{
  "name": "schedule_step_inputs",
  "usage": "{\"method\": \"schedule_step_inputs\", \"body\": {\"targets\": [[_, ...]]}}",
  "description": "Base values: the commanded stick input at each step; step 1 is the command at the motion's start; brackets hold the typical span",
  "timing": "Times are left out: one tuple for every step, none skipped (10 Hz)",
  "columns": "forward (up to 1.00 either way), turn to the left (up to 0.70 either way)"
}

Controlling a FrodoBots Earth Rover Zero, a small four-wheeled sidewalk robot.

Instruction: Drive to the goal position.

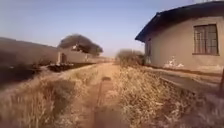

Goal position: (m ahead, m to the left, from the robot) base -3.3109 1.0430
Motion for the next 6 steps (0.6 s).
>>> {"method": "schedule_step_inputs", "body": {"targets": [[0.7, 0.11], [0.7, 0.15], [0.7, 0.18], [0.7, 0.22], [0.7, 0.25], [0.7, 0.29]]}}
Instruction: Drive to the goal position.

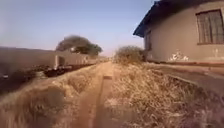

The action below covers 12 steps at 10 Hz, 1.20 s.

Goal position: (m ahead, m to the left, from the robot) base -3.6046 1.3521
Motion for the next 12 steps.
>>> {"method": "schedule_step_inputs", "body": {"targets": [[0.7, 0.33], [0.7, 0.33], [0.7, 0.27], [0.7, 0.2], [0.7, 0.14], [0.7, 0.08], [0.7, 0.02], [0.7, 0.0], [0.7, 0.0], [0.7, 0.0], [0.7, 0.0], [0.7, 0.0]]}}
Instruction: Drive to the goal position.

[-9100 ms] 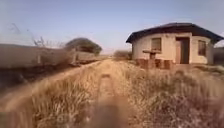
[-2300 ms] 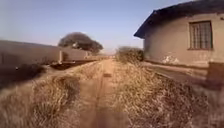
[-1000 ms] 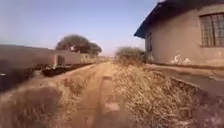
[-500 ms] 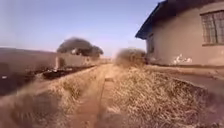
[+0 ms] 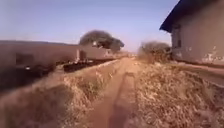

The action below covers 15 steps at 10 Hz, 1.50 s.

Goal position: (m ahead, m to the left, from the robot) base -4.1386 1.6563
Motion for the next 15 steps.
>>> {"method": "schedule_step_inputs", "body": {"targets": [[0.7, 0.0], [0.7, 0.0], [0.7, 0.0], [0.7, 0.0], [0.7, 0.0], [0.7, 0.0], [0.7, -0.09], [0.69, -0.18], [0.69, -0.28], [0.69, -0.34], [0.69, -0.29], [0.69, -0.24], [0.69, -0.19], [0.69, -0.14], [0.69, -0.1]]}}
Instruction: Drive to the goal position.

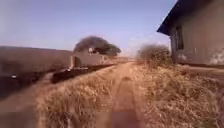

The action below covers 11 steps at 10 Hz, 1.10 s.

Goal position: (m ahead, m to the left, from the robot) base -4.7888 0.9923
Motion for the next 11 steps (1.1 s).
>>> {"method": "schedule_step_inputs", "body": {"targets": [[0.69, -0.05], [0.69, 0.0], [0.69, 0.0], [0.69, 0.0], [0.69, 0.0], [0.69, 0.0], [0.69, 0.0], [0.7, 0.0], [0.7, 0.0], [0.7, 0.0], [0.7, 0.0]]}}
